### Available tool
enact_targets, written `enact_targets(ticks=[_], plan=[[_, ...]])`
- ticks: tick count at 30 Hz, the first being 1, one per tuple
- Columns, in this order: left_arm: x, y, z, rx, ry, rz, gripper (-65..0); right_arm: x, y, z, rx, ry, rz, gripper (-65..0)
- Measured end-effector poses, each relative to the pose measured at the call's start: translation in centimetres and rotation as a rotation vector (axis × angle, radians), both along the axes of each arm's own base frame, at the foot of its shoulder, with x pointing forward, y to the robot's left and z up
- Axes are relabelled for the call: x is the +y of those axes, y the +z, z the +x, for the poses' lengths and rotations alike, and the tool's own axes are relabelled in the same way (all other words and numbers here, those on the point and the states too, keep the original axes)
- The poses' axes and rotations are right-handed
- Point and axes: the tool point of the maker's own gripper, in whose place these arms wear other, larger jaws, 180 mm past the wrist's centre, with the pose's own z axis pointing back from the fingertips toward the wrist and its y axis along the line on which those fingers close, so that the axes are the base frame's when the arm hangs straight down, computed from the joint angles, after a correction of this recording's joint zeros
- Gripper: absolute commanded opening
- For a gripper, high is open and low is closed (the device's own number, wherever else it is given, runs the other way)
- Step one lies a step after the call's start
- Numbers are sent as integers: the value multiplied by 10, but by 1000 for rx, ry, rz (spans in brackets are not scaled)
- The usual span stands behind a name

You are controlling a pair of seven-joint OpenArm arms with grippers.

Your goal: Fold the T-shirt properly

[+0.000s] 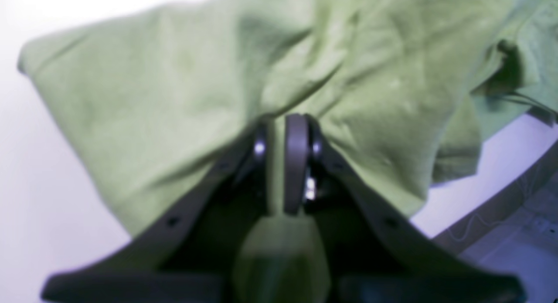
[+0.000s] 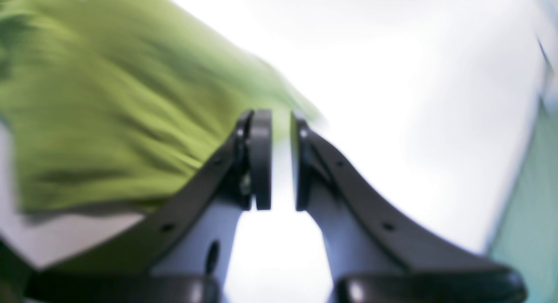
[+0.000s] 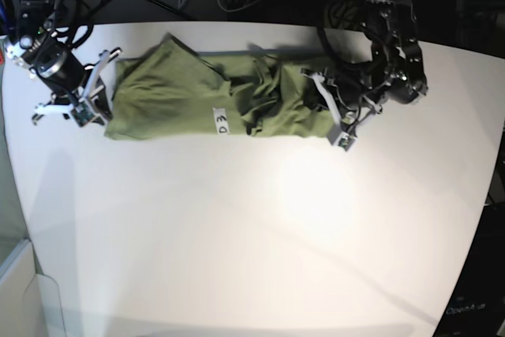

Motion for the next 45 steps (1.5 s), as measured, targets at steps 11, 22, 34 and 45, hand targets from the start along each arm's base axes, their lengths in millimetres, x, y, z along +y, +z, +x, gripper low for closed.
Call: enact_targets(ticks=[11, 22, 34, 45], plan=[[0, 0, -1, 0, 0, 1, -607, 7, -21, -14, 55, -266, 155, -280], [0, 0, -1, 0, 0, 0, -607, 4, -30, -30, 82, -345, 190, -284], [1, 3, 5, -12, 0, 4, -607, 23, -52, -84, 179, -457, 346, -284], [1, 3, 5, -10, -1, 6, -607, 41, -54, -82, 191, -415, 374, -284]])
